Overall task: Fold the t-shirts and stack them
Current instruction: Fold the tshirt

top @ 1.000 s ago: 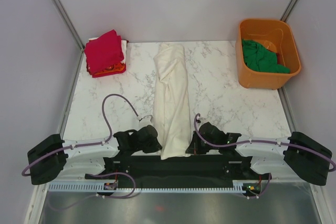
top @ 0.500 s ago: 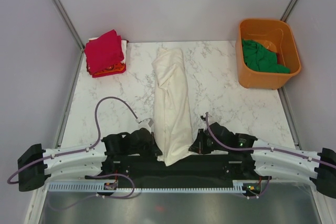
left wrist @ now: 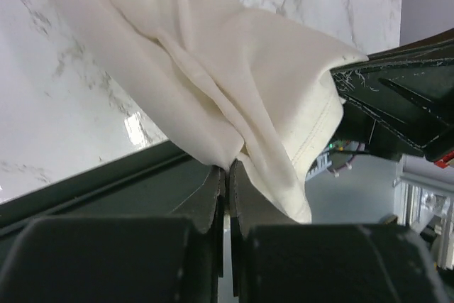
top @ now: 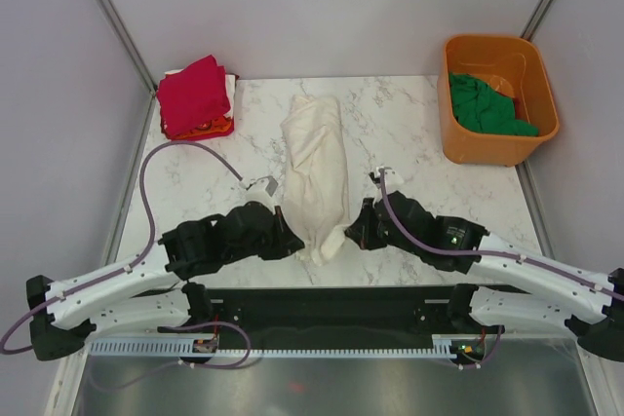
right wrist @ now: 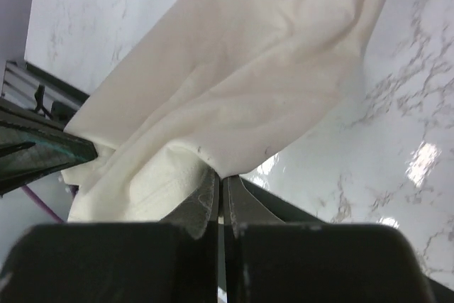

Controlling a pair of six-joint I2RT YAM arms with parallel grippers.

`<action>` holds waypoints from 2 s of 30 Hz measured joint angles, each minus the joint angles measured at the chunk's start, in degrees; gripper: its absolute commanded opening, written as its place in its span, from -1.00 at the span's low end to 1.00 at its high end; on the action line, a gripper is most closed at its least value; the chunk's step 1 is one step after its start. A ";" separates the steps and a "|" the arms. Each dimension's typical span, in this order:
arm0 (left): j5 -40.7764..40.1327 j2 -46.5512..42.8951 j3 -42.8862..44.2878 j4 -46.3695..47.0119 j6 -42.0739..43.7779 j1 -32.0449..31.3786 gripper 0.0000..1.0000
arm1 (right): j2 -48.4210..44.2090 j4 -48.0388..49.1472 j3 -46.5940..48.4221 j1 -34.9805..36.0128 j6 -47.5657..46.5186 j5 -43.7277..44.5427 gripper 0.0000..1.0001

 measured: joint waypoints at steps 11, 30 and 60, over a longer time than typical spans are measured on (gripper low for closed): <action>2.21 13.77 10.78 -1.44 15.19 19.71 -0.95 | 16.06 -0.02 13.86 -14.95 -14.23 -0.20 -1.00; 11.04 45.59 27.21 5.75 27.78 37.33 -0.39 | 49.44 5.68 33.33 -27.80 -24.74 -7.96 -0.29; 25.05 36.30 -0.33 17.59 27.06 44.57 0.74 | 36.37 22.60 -0.22 -35.93 -14.73 -30.56 0.86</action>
